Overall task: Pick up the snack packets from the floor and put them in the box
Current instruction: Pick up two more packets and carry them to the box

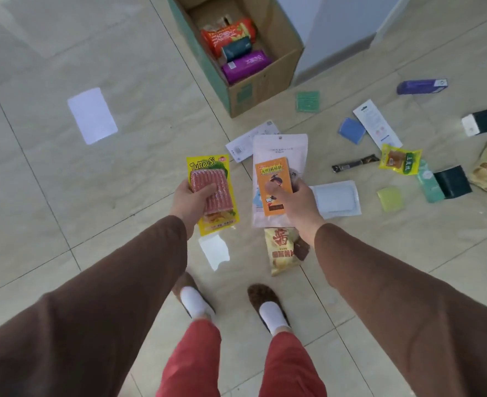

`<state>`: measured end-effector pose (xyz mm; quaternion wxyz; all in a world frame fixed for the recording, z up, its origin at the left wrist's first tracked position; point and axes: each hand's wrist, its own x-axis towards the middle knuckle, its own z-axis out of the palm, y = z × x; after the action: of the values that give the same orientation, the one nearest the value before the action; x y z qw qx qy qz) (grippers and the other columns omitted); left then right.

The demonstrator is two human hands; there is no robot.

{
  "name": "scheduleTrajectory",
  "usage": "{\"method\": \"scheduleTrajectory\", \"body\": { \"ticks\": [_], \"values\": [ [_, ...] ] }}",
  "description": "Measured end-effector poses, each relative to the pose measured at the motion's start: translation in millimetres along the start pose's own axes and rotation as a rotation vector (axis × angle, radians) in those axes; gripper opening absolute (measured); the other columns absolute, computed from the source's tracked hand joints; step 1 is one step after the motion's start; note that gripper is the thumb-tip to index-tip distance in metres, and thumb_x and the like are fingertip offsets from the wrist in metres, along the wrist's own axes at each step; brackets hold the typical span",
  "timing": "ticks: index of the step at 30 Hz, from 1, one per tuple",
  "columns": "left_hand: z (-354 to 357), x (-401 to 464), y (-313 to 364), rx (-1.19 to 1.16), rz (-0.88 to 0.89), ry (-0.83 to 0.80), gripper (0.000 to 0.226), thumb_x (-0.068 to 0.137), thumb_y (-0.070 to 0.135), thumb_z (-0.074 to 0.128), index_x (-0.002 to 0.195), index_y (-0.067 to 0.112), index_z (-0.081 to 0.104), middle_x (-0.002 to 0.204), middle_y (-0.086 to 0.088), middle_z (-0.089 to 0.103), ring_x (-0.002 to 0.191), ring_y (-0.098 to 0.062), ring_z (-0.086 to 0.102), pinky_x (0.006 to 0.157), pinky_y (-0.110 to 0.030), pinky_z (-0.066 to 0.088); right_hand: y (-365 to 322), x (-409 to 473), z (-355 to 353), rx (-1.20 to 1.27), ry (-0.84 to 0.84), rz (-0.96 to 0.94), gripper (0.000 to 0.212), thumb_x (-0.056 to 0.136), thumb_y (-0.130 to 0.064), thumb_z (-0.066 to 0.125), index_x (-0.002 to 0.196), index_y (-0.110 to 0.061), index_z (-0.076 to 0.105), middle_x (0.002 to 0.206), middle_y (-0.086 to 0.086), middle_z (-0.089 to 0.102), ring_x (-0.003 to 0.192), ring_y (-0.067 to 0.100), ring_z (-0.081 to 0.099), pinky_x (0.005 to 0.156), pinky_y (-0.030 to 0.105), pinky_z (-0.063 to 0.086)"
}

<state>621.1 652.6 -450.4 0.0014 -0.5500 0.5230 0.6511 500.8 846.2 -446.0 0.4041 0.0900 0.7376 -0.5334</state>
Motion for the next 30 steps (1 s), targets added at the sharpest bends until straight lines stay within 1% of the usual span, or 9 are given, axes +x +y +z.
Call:
{"method": "scheduleTrajectory", "body": {
  "ticks": [3,7,10,13,17,19,25,27,30],
  "values": [
    [-27.6,40.1,29.6,0.002,-0.003,-0.026,0.017,0.089,0.011,0.071,0.103,0.014,0.063,0.099,-0.009,0.073,0.084,-0.024,0.071,0.079,-0.037,0.059,-25.4,26.4,46.2,0.007,0.013,-0.005,0.037,0.085,-0.037,0.081,0.116,-0.020,0.071,0.102,-0.003,0.079,0.083,0.011,0.078,0.075,0.029,0.063],
    [-65.1,95.0,68.5,0.047,-0.033,-0.091,0.032,0.088,0.013,0.072,0.118,0.006,0.063,0.109,-0.014,0.074,0.095,-0.029,0.073,0.082,-0.039,0.060,-57.0,59.1,102.3,0.034,0.058,0.002,0.041,0.085,-0.039,0.081,0.120,-0.020,0.070,0.107,0.000,0.079,0.088,0.016,0.079,0.080,0.034,0.064],
    [-85.7,130.0,106.5,0.093,-0.021,-0.116,0.032,0.088,0.013,0.072,0.118,0.007,0.064,0.106,-0.013,0.074,0.090,-0.026,0.073,0.076,-0.034,0.060,-84.4,81.1,132.1,0.074,0.081,0.006,0.042,0.085,-0.039,0.080,0.121,-0.019,0.069,0.109,0.001,0.078,0.091,0.017,0.079,0.080,0.034,0.064],
    [-90.5,167.5,151.1,0.148,-0.006,-0.161,0.030,0.089,0.013,0.071,0.118,0.007,0.063,0.107,-0.014,0.074,0.094,-0.029,0.073,0.080,-0.038,0.060,-115.9,106.4,148.3,0.136,0.118,0.018,0.042,0.085,-0.038,0.080,0.120,-0.019,0.068,0.109,0.001,0.078,0.089,0.016,0.079,0.074,0.030,0.063],
    [-67.0,223.7,214.5,0.222,0.046,-0.184,0.031,0.089,0.013,0.071,0.117,0.006,0.064,0.107,-0.013,0.074,0.096,-0.029,0.072,0.079,-0.036,0.059,-159.5,148.1,153.7,0.180,0.159,0.009,0.038,0.087,-0.037,0.079,0.120,-0.020,0.069,0.107,-0.001,0.078,0.085,0.011,0.079,0.069,0.024,0.062],
    [-47.7,249.4,246.1,0.261,0.061,-0.208,0.032,0.088,0.015,0.072,0.119,0.008,0.064,0.106,-0.011,0.074,0.096,-0.028,0.073,0.078,-0.035,0.059,-180.0,172.3,153.0,0.203,0.187,0.021,0.038,0.088,-0.036,0.078,0.120,-0.019,0.068,0.107,0.001,0.078,0.079,0.007,0.078,0.063,0.019,0.059],
    [8.8,319.2,331.4,0.361,0.077,-0.298,0.029,0.093,0.015,0.067,0.121,0.011,0.059,0.103,-0.004,0.071,0.082,-0.013,0.069,0.069,-0.025,0.055,-234.2,249.5,150.9,0.294,0.254,0.063,0.041,0.089,-0.035,0.077,0.123,-0.015,0.065,0.108,0.004,0.077,0.079,0.012,0.077,0.054,0.018,0.057],
    [24.0,341.5,356.8,0.412,0.098,-0.298,0.027,0.094,0.018,0.067,0.119,0.014,0.059,0.102,-0.002,0.071,0.082,-0.011,0.068,0.068,-0.025,0.053,-249.3,273.0,152.3,0.321,0.273,0.080,0.040,0.089,-0.033,0.078,0.122,-0.015,0.065,0.106,0.004,0.077,0.074,0.012,0.077,0.060,0.027,0.062],
    [46.6,380.0,389.1,0.512,0.114,-0.324,0.030,0.094,0.021,0.066,0.122,0.015,0.058,0.103,0.000,0.070,0.088,-0.013,0.068,0.073,-0.026,0.053,-265.6,309.3,157.0,0.345,0.316,0.078,0.040,0.085,-0.034,0.080,0.119,-0.020,0.066,0.108,0.002,0.078,0.088,0.018,0.078,0.081,0.043,0.065]
  ]
}}
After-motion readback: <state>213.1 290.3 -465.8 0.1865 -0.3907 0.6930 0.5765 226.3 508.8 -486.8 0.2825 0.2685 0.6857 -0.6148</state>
